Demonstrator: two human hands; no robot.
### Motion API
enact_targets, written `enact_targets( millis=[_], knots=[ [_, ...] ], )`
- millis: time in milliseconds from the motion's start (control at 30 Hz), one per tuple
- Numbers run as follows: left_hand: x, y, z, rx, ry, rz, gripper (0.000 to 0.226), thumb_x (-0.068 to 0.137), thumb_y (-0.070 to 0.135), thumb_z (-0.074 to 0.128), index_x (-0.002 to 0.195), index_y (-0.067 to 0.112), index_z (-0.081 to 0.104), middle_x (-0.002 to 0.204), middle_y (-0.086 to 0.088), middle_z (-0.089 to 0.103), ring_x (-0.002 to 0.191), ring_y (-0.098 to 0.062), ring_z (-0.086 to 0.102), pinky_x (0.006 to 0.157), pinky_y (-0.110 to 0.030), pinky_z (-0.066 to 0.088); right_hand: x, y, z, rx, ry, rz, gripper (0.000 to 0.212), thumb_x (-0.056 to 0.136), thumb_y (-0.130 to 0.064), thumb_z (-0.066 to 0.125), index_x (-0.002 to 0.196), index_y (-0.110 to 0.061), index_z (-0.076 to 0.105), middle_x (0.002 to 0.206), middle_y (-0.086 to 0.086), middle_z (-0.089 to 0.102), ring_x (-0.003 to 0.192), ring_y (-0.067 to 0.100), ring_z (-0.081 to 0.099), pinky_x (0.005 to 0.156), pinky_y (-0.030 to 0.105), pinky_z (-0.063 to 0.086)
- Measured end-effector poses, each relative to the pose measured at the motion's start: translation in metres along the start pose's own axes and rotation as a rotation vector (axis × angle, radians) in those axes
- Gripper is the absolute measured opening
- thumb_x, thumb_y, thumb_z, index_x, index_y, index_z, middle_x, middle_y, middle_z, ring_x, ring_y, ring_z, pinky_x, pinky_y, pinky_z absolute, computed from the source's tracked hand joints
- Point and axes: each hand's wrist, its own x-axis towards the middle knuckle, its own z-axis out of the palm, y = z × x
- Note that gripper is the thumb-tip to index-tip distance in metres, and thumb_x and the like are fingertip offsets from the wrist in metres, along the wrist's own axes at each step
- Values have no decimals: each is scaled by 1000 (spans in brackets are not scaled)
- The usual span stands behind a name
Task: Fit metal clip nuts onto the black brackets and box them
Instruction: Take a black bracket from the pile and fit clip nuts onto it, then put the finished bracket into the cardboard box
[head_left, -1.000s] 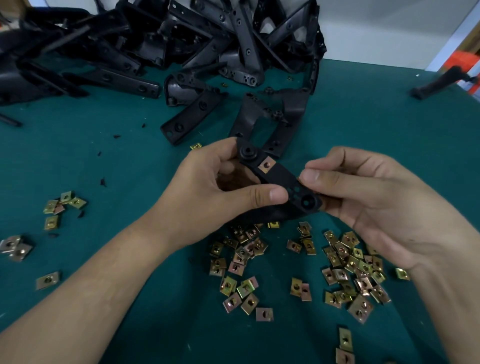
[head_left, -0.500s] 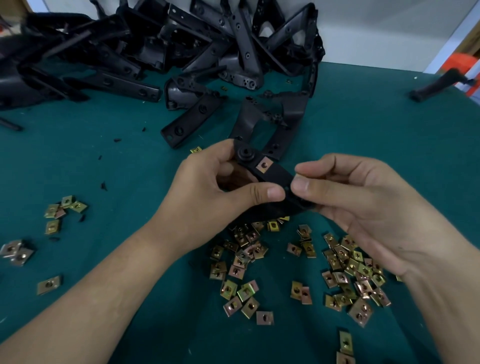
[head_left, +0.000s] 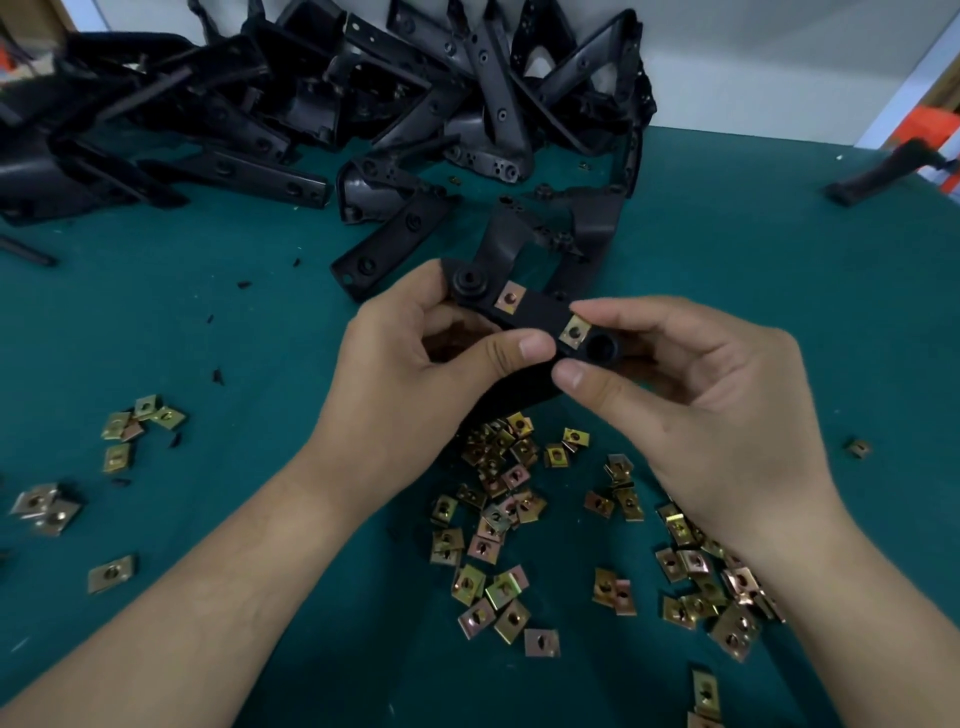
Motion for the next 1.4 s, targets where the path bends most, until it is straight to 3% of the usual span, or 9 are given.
enact_targets(
  millis=[267,467,600,800,933,1033,1200,1333,1400],
  knots=[
    [-1,-3,-3,87,-16,35,36,83,41,82,114,27,67,102,14,77,98,-7,73,86,-34,60,-1,4,2,-79,30,-32,29,77,-17,86,102,-29,76,96,-11,77,92,9,73,83,21,56],
    [0,-1,-24,612,-12,118,49,70,69,75,108,41,64,96,29,69,98,10,64,83,-20,55,3,-1,-7,-91,212,-91,31,78,-13,84,104,-26,74,99,-10,75,88,5,71,80,15,53],
    [1,5,-25,499,57,156,41,75,57,82,107,34,69,99,28,67,101,11,61,80,-3,42,8,-13,-20,-109,307,-99,31,79,-7,83,105,-20,72,97,-7,74,80,2,66,77,13,50],
    [-8,31,-7,222,46,96,37,74,46,83,108,42,69,106,23,68,101,0,66,77,-13,53,9,-63,-53,-332,146,-99,43,82,-23,78,121,-39,69,96,-20,71,95,4,69,89,18,53],
    [-25,66,27,200,-116,97,39,73,57,80,108,47,68,106,25,67,94,0,68,71,-12,54,-22,-91,-97,-501,207,-147,33,81,-28,77,112,-40,72,104,-16,71,100,7,67,91,38,55],
    [-51,91,66,189,-244,185,39,73,49,82,110,43,67,107,25,65,100,1,64,76,-8,49,-73,-99,-140,-605,287,-93,28,83,-26,75,106,-40,69,101,-18,63,100,6,62,85,35,54],
    [-118,118,151,256,-572,355,48,77,30,88,118,35,64,107,23,58,102,3,59,83,-5,41,-192,-103,-209,-834,471,86,40,86,-19,74,120,-39,67,96,-6,60,88,6,56,86,24,47],
    [-177,124,210,189,-916,297,44,90,44,74,127,49,51,118,30,49,112,7,53,83,-10,46,-287,-109,-245,-881,552,365,42,81,-23,71,119,-42,68,97,-8,60,90,9,59,79,26,47],
    [-201,122,238,220,-1020,333,44,92,48,69,131,49,49,121,33,47,115,6,51,88,-15,48,-329,-109,-258,-880,582,508,46,82,-18,73,119,-46,67,99,-16,57,93,2,59,73,16,45]
  ],
)
